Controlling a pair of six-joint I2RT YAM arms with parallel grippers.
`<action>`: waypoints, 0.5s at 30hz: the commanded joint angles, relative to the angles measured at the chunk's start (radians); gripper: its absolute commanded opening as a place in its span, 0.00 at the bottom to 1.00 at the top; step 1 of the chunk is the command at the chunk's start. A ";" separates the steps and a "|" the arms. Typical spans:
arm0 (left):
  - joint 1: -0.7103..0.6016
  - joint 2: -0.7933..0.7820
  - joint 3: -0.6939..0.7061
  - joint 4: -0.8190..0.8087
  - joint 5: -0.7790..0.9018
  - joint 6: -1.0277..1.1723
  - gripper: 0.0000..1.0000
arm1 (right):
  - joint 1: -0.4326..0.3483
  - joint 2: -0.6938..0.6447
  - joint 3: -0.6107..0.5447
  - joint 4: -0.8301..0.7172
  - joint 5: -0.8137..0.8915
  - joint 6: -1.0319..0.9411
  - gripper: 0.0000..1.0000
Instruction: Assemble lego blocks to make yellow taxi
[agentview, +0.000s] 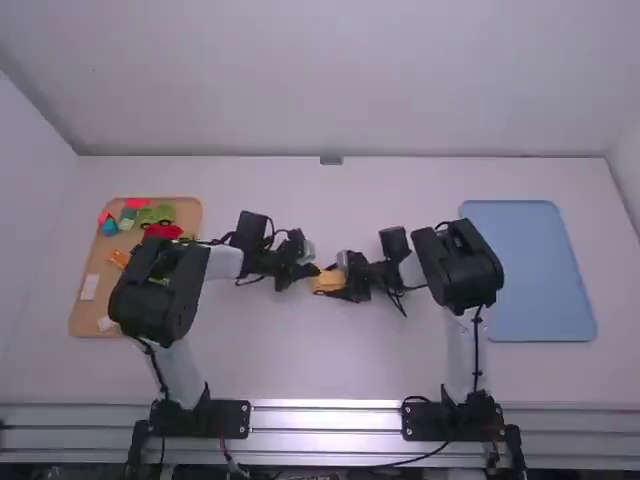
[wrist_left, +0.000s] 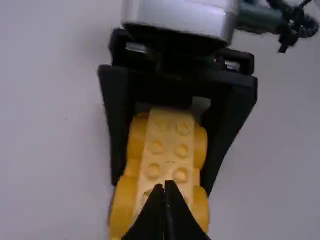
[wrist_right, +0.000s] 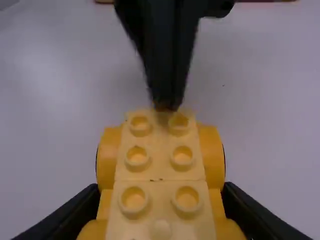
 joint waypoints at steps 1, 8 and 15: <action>0.046 -0.109 0.057 -0.005 0.016 -0.051 0.10 | 0.008 0.015 -0.006 -0.004 -0.014 0.002 0.66; 0.066 -0.188 0.085 -0.018 -0.060 -0.163 0.98 | -0.004 -0.021 -0.007 0.058 -0.060 0.137 0.99; 0.072 -0.237 0.084 0.007 -0.165 -0.320 0.99 | -0.030 -0.212 -0.047 -0.060 0.038 0.148 0.99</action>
